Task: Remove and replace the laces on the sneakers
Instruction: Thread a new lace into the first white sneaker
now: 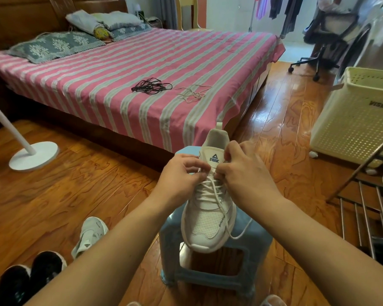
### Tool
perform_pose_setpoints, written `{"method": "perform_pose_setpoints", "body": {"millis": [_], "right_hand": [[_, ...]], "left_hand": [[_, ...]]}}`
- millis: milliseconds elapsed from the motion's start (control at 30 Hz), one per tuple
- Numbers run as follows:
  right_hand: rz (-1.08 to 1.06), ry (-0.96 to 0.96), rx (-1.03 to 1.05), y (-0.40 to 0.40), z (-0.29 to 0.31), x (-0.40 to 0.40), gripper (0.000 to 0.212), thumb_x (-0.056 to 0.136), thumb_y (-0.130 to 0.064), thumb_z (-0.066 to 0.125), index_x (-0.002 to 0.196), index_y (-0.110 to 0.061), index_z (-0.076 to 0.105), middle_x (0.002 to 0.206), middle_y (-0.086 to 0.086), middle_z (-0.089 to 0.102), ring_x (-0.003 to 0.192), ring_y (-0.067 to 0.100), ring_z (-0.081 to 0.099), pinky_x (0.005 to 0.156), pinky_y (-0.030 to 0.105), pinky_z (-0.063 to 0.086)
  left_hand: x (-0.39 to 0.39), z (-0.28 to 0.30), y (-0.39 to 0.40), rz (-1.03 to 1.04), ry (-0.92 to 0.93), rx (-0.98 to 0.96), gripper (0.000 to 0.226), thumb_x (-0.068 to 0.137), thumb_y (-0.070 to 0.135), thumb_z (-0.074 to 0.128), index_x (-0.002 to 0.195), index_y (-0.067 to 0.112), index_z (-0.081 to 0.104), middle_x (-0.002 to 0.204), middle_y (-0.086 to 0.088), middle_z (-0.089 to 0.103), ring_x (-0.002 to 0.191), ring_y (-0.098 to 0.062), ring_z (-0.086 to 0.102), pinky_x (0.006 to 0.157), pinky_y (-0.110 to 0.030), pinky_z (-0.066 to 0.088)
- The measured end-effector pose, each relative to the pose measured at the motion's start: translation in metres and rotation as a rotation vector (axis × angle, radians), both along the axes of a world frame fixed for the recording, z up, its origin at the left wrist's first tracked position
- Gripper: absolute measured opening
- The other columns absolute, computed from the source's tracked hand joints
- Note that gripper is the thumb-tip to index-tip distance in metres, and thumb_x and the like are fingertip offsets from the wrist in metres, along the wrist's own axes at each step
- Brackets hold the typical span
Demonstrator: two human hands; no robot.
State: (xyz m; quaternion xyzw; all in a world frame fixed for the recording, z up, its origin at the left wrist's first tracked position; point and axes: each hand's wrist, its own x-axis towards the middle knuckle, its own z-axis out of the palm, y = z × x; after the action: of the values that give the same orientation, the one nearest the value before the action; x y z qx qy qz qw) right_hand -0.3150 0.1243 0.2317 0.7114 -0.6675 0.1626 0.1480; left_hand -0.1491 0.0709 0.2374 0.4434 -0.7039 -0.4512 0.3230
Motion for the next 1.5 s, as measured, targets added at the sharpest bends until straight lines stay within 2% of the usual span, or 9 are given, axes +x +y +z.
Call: {"method": "perform_pose_setpoints", "body": {"millis": [300,433,567,733,800,867,1033,1233,1500], "right_hand": [[0.111,-0.044,0.013,-0.014,0.001,-0.010,0.024,0.077,-0.043,0.079,0.072,-0.020,0.076,0.095,0.002,0.051,0.094,0.030,0.046,0.071,0.038,0.042],[0.101,-0.061,0.106,-0.011,0.002,-0.014,0.035,0.085,-0.052,0.064,0.090,-0.020,0.076,0.107,0.000,0.051,0.105,0.028,0.042,0.087,0.042,0.046],[0.162,-0.167,0.197,-0.003,0.005,-0.029,0.034,0.097,-0.045,0.050,0.109,-0.024,0.073,0.117,-0.002,0.051,0.114,0.025,0.040,0.098,0.042,0.044],[0.149,-0.148,0.216,0.001,0.003,-0.035,0.037,0.099,-0.041,0.042,0.109,-0.022,0.072,0.122,-0.003,0.049,0.117,0.021,0.038,0.096,0.043,0.045],[0.163,-0.151,0.221,0.001,0.002,-0.032,0.036,0.100,-0.038,0.042,0.111,-0.020,0.071,0.124,-0.002,0.049,0.116,0.021,0.037,0.097,0.034,0.040],[0.181,-0.170,0.211,0.000,0.002,-0.031,0.026,0.102,-0.027,0.049,0.115,-0.020,0.070,0.123,-0.003,0.051,0.115,0.021,0.038,0.095,0.028,0.035],[0.187,-0.238,0.232,-0.003,0.007,-0.035,0.031,0.097,-0.005,0.052,0.119,-0.024,0.063,0.121,-0.007,0.054,0.112,0.020,0.041,0.093,0.035,0.042],[0.154,-0.243,0.278,-0.001,0.010,-0.034,0.046,0.088,0.006,0.050,0.122,-0.022,0.062,0.124,-0.006,0.052,0.115,0.019,0.039,0.096,0.035,0.044],[0.206,-0.120,0.164,-0.006,-0.005,-0.035,0.043,0.083,0.000,0.070,0.119,-0.023,0.063,0.119,-0.006,0.054,0.107,0.020,0.042,0.087,0.021,0.025]], "left_hand": [[0.000,0.003,-0.012,-0.054,-0.190,-0.127,0.019,0.086,0.008,0.079,0.081,0.026,0.073,0.114,0.003,0.049,0.095,-0.007,0.062,0.075,-0.007,0.049],[-0.004,-0.004,0.000,0.027,-0.371,-0.386,0.008,0.100,0.020,0.063,0.093,0.020,0.065,0.128,0.005,0.037,0.114,-0.012,0.050,0.095,-0.028,0.049],[0.011,0.008,-0.009,0.195,-0.236,-0.549,0.012,0.102,0.012,0.055,0.090,0.015,0.056,0.115,0.003,0.041,0.095,-0.003,0.045,0.085,-0.017,0.040],[0.101,0.004,-0.078,0.918,0.112,-0.042,0.014,0.106,0.017,0.042,0.106,0.018,0.055,0.111,-0.013,0.064,0.096,-0.025,0.066,0.080,-0.040,0.057],[0.127,-0.008,-0.082,1.028,-0.174,0.053,0.025,0.102,0.009,0.046,0.125,0.015,0.055,0.129,-0.015,0.055,0.107,-0.026,0.059,0.090,-0.040,0.054],[0.114,-0.017,-0.073,0.796,-0.432,-0.035,0.049,0.095,-0.001,0.052,0.141,0.015,0.051,0.144,-0.014,0.044,0.121,-0.030,0.052,0.101,-0.041,0.047],[0.033,-0.005,-0.023,-0.118,-0.262,-0.095,0.049,0.098,0.017,0.063,0.144,0.029,0.050,0.126,0.015,0.063,0.111,-0.007,0.063,0.088,-0.019,0.049],[0.026,-0.007,-0.030,-0.020,-0.261,-0.348,0.013,0.090,0.018,0.077,0.085,0.023,0.067,0.078,0.013,0.064,0.074,-0.001,0.060,0.067,-0.022,0.044],[0.071,-0.002,-0.036,0.297,-0.795,-0.168,0.025,0.094,0.036,0.070,0.114,0.027,0.059,0.119,-0.003,0.054,0.104,-0.022,0.056,0.080,-0.034,0.047]]}}
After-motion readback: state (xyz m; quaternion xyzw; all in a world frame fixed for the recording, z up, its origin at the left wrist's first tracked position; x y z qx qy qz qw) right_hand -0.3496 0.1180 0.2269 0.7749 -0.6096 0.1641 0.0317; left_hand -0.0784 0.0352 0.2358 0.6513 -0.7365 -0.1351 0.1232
